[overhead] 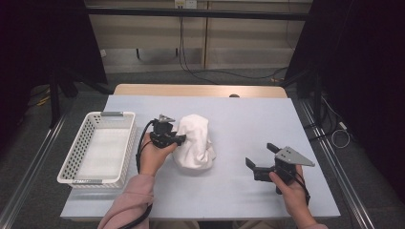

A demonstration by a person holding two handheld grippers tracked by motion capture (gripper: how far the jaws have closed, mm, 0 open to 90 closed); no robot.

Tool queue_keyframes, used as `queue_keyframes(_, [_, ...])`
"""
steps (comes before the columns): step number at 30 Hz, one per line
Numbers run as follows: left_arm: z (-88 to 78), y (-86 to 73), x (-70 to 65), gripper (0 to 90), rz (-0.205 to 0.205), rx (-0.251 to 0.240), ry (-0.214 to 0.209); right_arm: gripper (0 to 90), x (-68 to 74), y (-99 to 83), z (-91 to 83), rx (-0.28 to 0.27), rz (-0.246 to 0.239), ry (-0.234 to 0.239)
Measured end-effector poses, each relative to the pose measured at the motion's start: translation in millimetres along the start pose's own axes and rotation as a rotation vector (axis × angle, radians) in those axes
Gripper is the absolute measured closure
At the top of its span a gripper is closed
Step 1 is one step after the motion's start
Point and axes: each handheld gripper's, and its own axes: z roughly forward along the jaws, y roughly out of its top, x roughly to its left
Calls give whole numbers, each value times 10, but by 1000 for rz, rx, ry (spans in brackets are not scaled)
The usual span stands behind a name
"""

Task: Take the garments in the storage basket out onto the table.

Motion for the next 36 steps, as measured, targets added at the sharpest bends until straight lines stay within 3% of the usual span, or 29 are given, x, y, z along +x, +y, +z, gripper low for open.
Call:
queue_keyframes(6, [-32,-7,14,797,-24,17,-3,11,106,69,211,24,-15,26])
queue_keyframes(7, [-44,-15,10,800,-42,14,-1,10,119,78,246,30,-19,30])
queue_keyframes(22, [-376,-158,172,805,-71,-6,13,52,302,192,730,125,-23,99])
queue_keyframes(25, [-436,-210,199,805,-71,5,14,177,359,219,867,165,-29,120])
queue_keyframes(31, [-480,-268,223,805,-78,0,21,255,461,227,1085,269,-11,175])
queue_keyframes(36, [-502,-295,238,805,-75,2,20,446,543,234,1232,324,-20,208])
